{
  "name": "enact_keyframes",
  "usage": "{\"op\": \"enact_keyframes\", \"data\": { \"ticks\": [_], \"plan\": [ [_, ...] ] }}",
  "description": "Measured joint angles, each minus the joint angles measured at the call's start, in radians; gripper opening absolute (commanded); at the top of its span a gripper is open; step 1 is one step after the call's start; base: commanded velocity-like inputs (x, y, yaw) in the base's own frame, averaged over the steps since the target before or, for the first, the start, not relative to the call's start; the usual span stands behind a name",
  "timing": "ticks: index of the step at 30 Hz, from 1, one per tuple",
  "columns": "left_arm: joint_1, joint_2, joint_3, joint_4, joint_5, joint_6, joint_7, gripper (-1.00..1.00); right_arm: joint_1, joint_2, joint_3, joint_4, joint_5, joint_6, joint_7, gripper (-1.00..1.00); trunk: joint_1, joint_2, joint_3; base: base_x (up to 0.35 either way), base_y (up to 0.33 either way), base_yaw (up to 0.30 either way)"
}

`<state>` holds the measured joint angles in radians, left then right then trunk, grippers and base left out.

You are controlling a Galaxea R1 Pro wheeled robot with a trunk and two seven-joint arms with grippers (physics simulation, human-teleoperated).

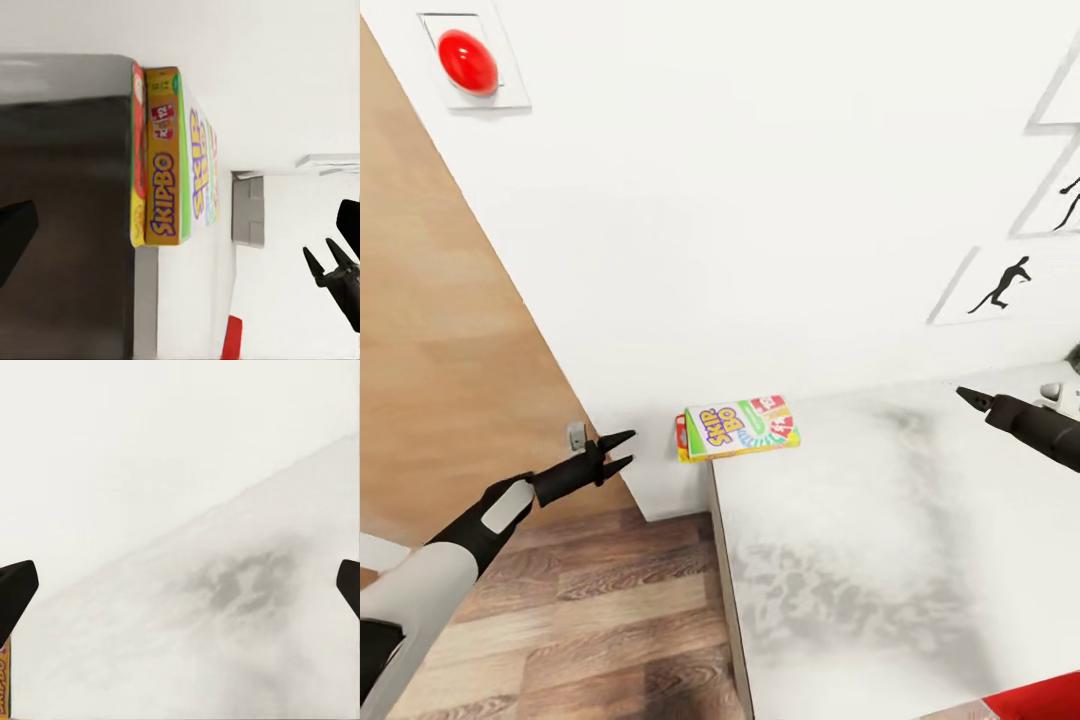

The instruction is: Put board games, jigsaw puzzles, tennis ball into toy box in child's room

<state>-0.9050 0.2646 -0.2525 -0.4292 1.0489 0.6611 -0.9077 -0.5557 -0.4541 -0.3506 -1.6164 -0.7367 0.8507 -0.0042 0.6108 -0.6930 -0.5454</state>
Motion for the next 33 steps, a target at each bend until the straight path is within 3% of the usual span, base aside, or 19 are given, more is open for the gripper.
{"op": "enact_keyframes", "data": {
  "ticks": [4, 5, 6, 8, 21, 27, 33],
  "plan": [
    [0.001, 0.012, 0.014, 0.013, -0.001, 0.004, -0.009, 1.00, 0.000, 0.000, 0.000, 0.000, 0.001, 0.000, -0.001, 1.00, 0.000, 0.000, 0.000, 0.000, 0.000, -0.048],
    [0.001, 0.019, 0.023, 0.026, 0.002, 0.004, -0.010, 1.00, 0.000, 0.000, 0.000, 0.000, 0.001, 0.000, -0.001, 1.00, 0.000, 0.000, 0.000, 0.000, 0.000, -0.005],
    [-0.008, 0.029, 0.061, 0.072, 0.006, 0.004, -0.007, 1.00, 0.000, 0.000, 0.000, 0.000, 0.001, 0.000, -0.001, 1.00, 0.000, 0.000, 0.000, 0.000, 0.000, -0.004],
    [-0.020, 0.032, 0.068, 0.091, 0.004, 0.004, -0.005, 1.00, 0.000, 0.000, 0.000, 0.000, 0.001, -0.001, -0.001, 1.00, 0.000, 0.000, 0.000, 0.000, 0.000, -0.083],
    [-0.050, 0.034, 0.068, 0.133, -0.008, -0.001, -0.003, 1.00, 0.001, 0.000, -0.001, 0.000, 0.001, -0.002, -0.001, 1.00, 0.000, 0.000, 0.000, 0.000, 0.000, -0.267],
    [-0.048, 0.039, 0.069, 0.132, -0.008, -0.002, -0.004, 1.00, 0.001, 0.000, -0.001, 0.000, 0.001, -0.002, -0.001, 1.00, 0.000, 0.000, 0.000, 0.000, 0.000, -0.084],
    [-0.049, 0.100, 0.072, 0.143, -0.008, 0.000, 0.019, 1.00, 0.001, 0.001, 0.000, 0.000, 0.001, -0.002, -0.001, 1.00, 0.000, 0.000, 0.000, 0.000, 0.000, -0.010]
  ]
}}
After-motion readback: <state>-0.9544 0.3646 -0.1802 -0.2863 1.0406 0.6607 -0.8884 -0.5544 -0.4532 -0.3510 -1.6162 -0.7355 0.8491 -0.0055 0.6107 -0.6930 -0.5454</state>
